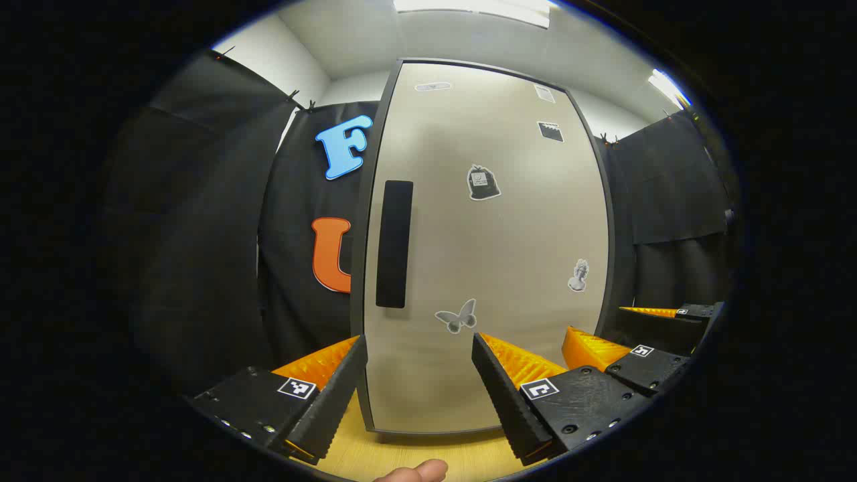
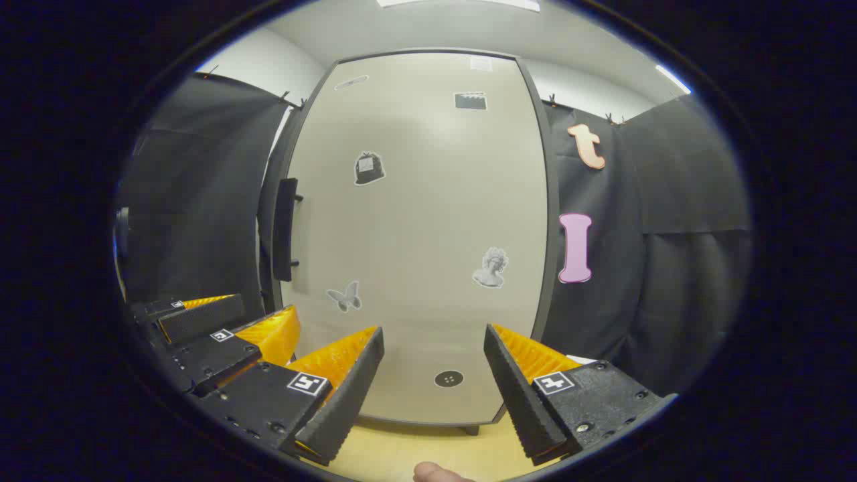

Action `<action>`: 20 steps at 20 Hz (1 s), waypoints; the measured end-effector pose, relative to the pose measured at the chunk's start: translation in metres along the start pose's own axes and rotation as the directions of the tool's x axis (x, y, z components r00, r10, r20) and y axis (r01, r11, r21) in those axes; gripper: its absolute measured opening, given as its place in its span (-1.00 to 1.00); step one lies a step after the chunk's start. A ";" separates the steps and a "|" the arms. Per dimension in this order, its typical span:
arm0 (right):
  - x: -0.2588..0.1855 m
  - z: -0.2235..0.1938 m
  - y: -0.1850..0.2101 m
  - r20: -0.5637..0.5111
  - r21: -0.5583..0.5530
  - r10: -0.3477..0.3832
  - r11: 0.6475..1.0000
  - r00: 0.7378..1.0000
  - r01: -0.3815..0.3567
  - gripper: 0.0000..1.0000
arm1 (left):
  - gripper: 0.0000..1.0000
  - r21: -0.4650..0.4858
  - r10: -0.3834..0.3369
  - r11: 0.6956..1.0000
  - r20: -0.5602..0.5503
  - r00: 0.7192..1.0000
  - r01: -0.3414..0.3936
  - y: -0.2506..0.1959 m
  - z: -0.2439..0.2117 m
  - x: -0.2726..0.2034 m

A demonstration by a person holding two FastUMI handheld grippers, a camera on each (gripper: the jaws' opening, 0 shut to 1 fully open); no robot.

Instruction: Open the cabinet door with the right hand, grasp the bottle in the cabinet with the left hand and place it on the coaster, then close the cabinet door with the right hand.

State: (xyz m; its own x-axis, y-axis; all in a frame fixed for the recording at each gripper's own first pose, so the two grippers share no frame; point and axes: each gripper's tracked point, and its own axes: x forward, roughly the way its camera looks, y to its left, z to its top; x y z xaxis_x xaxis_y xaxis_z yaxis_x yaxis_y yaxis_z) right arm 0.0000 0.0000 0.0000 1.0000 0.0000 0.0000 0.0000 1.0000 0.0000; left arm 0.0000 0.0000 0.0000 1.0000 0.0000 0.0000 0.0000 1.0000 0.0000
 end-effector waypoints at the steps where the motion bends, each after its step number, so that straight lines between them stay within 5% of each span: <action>1: 0.000 -0.002 0.001 -0.007 0.003 -0.002 1.000 1.000 0.002 0.94 | 0.89 -0.006 -0.005 1.000 -0.014 1.000 0.005 0.000 -0.003 -0.001; 20: -0.014 0.004 0.009 -0.003 -0.025 -0.013 1.000 1.000 0.013 0.94 | 0.90 -0.003 -0.045 0.999 0.007 0.999 0.045 0.004 0.004 -0.022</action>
State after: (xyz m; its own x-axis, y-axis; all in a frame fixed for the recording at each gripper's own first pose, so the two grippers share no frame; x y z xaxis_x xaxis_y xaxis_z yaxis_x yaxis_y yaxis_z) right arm -0.0136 0.0093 0.0035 0.9999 -0.0129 -0.0031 0.0128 0.9996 -0.0253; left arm -0.0220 0.0036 0.0042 0.9990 -0.0448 0.0072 0.0448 0.9990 -0.0028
